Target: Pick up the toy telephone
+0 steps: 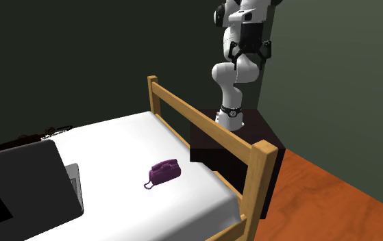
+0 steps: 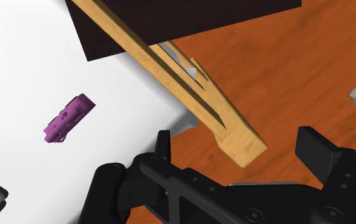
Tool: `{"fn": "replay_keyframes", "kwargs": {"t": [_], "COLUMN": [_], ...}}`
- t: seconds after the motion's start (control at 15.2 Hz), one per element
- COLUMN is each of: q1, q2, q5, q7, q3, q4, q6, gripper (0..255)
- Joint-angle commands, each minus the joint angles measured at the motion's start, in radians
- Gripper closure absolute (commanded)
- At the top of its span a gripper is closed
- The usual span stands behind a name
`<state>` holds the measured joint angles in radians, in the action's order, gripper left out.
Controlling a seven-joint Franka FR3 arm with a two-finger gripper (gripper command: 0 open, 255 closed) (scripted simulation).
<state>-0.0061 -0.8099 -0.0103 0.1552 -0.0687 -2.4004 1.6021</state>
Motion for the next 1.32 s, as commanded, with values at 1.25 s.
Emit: {"fn": "replay_keyframes", "kwargs": {"t": [1.25], "q1": [-0.183], "q2": [0.43], "q5": [-0.098], "q7": [0.104], "q3": [-0.164], "q4": [-0.174], "q6": [0.615], "gripper": [0]}}
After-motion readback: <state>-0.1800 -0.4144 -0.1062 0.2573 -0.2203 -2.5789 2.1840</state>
